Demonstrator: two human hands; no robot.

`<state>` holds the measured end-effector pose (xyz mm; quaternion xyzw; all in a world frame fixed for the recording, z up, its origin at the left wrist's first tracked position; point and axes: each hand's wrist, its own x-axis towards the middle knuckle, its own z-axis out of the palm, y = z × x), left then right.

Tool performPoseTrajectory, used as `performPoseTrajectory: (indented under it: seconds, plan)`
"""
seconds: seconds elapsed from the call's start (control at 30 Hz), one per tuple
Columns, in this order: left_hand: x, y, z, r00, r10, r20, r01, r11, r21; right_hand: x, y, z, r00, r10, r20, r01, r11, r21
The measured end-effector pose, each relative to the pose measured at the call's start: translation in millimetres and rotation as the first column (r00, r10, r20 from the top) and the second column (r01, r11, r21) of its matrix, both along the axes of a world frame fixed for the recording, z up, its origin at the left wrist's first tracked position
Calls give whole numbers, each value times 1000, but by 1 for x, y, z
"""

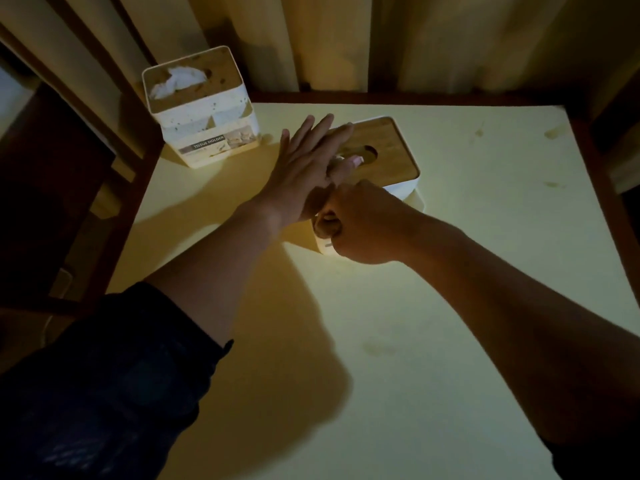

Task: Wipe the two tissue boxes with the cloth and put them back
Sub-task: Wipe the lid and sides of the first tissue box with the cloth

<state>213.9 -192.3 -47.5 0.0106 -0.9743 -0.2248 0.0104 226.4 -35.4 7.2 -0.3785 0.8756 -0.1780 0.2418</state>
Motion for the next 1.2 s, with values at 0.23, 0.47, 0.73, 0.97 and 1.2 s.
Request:
performPoseTrajectory:
  seconds: [0.23,0.47,0.73,0.97,1.2]
  plan:
    - [3,4,0,1000,7,-19,-7,1000,25,13,-14,-12,998,63,-22,-56,970,238]
    - [-7,-3,-3,999,-7,39,9,998,-54,1,-8,5,998,69,-11,-67,989,128]
    - [5,2,0,1000,-23,-15,23,1000,19,11,-14,-9,990,141,-19,-131,957,260]
    - [0,1,2,999,-38,23,38,999,5,-2,-13,7,953,292,-76,-243,891,383]
    - [6,1,-2,999,-40,-31,41,999,36,6,-15,-16,922,356,-152,-257,858,445]
